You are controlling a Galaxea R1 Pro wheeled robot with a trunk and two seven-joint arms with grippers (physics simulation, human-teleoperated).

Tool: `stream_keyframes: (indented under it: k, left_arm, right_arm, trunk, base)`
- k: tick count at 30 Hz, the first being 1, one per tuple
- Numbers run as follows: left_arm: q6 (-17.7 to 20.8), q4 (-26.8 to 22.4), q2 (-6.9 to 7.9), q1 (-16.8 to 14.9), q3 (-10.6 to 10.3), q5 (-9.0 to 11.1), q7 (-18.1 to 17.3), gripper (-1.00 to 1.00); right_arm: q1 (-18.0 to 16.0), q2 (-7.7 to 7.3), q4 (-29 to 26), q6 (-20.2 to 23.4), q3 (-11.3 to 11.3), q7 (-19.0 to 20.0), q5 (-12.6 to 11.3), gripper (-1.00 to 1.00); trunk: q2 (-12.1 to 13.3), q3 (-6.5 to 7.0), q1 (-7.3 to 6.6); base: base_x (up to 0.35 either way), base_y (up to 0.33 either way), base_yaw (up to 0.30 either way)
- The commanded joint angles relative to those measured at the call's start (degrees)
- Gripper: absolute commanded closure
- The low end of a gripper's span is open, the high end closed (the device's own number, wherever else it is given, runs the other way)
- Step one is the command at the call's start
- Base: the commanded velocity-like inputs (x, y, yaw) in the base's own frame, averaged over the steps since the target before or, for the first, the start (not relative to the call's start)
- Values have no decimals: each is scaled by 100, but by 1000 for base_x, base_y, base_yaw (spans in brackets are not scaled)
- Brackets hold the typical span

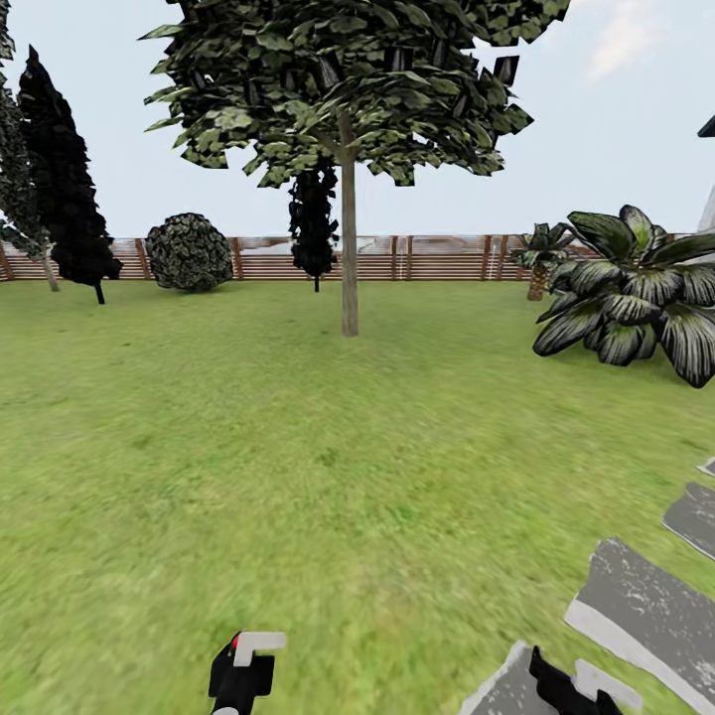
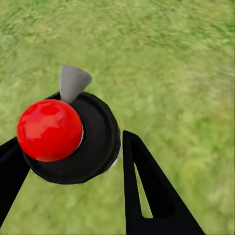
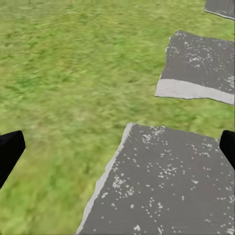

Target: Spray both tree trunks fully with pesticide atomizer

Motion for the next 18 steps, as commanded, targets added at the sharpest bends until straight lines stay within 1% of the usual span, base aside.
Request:
stream_keyframes:
  k: [1,3,6,10,18]
  left_arm:
    - [-19,4,4,-7,-45,28,45,100]
    - [-43,0,4,-7,-51,28,45,100]
    - [-75,2,4,-7,-66,28,45,100]
    - [-103,4,4,-7,-77,28,45,100]
    - [-112,5,4,-7,-79,28,45,100]
  right_arm:
    - [-40,0,-21,71,70,-27,-64,-100]
    - [-240,9,-54,559,242,-136,-85,-100]
    - [-308,45,-38,714,304,-158,-82,-100]
    - [-345,64,14,797,403,-168,-78,-100]
    - [-354,69,191,781,435,-172,-71,-100]
  trunk:
    - [-9,-11,6]
    - [-9,-11,6]
    - [-9,-11,6]
    - [-9,-11,6]
    - [-9,-11,6]
  base:
    - [340,0,0]
    - [340,0,0]
    - [340,0,0]
    - [340,0,0]
    - [340,0,0]
